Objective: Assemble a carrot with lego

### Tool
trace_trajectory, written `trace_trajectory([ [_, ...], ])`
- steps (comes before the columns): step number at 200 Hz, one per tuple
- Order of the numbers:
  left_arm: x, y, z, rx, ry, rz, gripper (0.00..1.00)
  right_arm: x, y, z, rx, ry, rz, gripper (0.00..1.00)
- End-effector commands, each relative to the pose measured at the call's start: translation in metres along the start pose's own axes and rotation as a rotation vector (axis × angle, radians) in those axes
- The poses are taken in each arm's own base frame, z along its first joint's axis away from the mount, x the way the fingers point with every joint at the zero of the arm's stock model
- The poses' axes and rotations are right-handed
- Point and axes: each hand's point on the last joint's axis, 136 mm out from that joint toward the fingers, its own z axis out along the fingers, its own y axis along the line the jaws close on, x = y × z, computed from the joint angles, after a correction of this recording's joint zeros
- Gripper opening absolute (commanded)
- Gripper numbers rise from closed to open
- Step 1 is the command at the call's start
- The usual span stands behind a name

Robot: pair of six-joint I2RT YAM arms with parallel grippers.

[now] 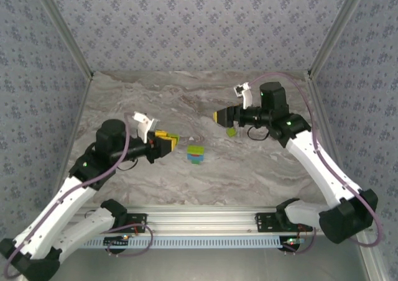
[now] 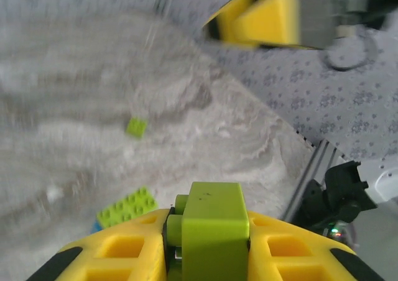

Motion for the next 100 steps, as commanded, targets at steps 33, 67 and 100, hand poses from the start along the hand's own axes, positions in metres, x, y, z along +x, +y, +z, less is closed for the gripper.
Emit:
trace_trajectory([
  [33, -0.042, -0.033, 0.016, 0.064, -0.268, 0.593, 0.31, -0.014, 0.018, 0.037, -0.325, 0.062, 0.647, 0.69],
  [67, -0.042, -0.02, 0.049, 0.043, -0.223, 0.696, 0.29, -0.028, 0.042, 0.042, -0.441, 0.048, 0.775, 0.68],
  [100, -0.047, -0.02, 0.062, 0.056, -0.259, 0.724, 0.27, -0.036, 0.055, 0.039, -0.516, 0.046, 0.845, 0.66],
])
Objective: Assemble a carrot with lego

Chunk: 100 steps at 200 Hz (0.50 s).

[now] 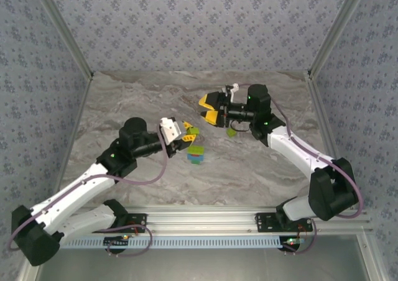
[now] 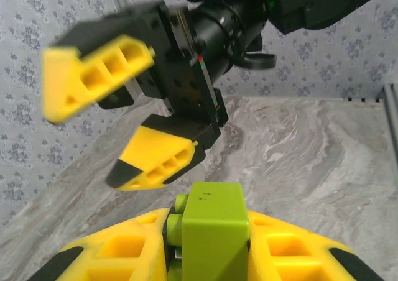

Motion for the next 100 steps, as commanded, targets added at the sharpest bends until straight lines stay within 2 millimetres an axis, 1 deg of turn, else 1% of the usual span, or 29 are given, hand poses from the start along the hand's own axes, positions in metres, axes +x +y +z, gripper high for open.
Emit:
trace_trajectory([
  [1, -0.043, 0.008, -0.002, -0.037, -0.151, 0.137, 0.27, 0.007, 0.031, 0.0, -0.12, 0.035, 0.08, 0.66],
  [11, -0.044, 0.01, -0.001, -0.043, -0.159, 0.141, 0.27, 0.011, 0.031, 0.001, -0.121, 0.043, 0.093, 0.65],
  [43, -0.048, 0.016, 0.0, -0.061, -0.192, 0.148, 0.27, 0.026, 0.016, 0.004, -0.078, 0.075, 0.11, 0.65],
  [58, -0.048, 0.017, 0.001, -0.06, -0.204, 0.142, 0.27, 0.032, 0.013, 0.004, -0.079, 0.088, 0.117, 0.65],
  [100, -0.05, 0.028, -0.002, -0.075, -0.248, 0.105, 0.27, 0.053, 0.028, 0.003, -0.119, 0.119, 0.093, 0.66],
])
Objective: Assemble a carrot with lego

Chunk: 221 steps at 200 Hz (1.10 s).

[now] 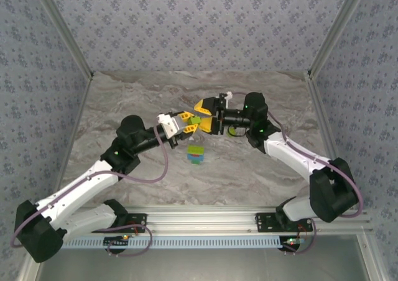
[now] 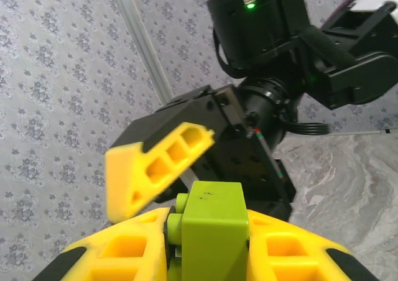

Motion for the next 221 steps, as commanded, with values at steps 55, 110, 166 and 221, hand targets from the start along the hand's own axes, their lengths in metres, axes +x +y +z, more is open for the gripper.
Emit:
trace_trajectory([
  [55, -0.018, 0.012, -0.004, 0.019, -0.102, -0.061, 0.27, 0.043, 0.043, -0.008, -0.097, 0.055, -0.102, 0.65],
  [110, -0.027, 0.007, -0.007, 0.076, -0.136, -0.113, 0.27, 0.056, 0.041, -0.003, -0.089, 0.109, -0.155, 0.58],
  [166, -0.04, -0.01, -0.011, 0.198, -0.154, -0.168, 0.27, 0.067, 0.04, -0.002, -0.063, 0.176, -0.267, 0.55],
  [221, -0.049, -0.017, -0.017, 0.244, -0.164, -0.189, 0.26, 0.078, 0.043, -0.005, -0.072, 0.227, -0.346, 0.5],
])
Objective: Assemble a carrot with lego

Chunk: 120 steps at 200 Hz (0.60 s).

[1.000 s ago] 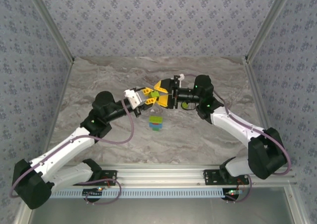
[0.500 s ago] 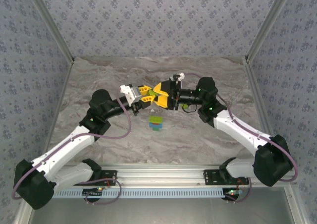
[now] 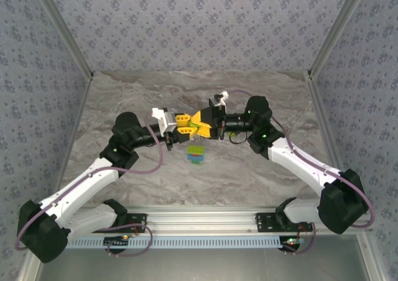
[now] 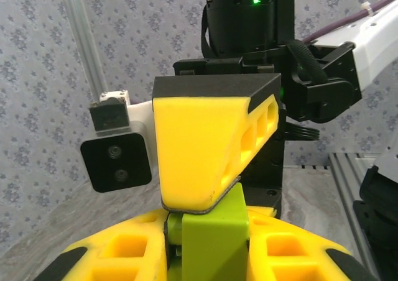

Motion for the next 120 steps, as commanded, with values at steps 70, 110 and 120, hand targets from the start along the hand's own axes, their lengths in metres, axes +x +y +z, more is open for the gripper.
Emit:
trace_trajectory([
  [70, -0.043, -0.002, -0.011, 0.02, -0.098, 0.029, 0.26, 0.021, 0.039, -0.002, -0.053, 0.064, -0.148, 0.48],
  [110, -0.042, -0.001, -0.01, 0.022, -0.095, 0.019, 0.26, 0.025, 0.04, -0.001, -0.057, 0.07, -0.159, 0.49],
  [120, -0.042, -0.001, -0.01, 0.025, -0.096, 0.018, 0.26, 0.025, 0.04, 0.0, -0.057, 0.07, -0.162, 0.5],
])
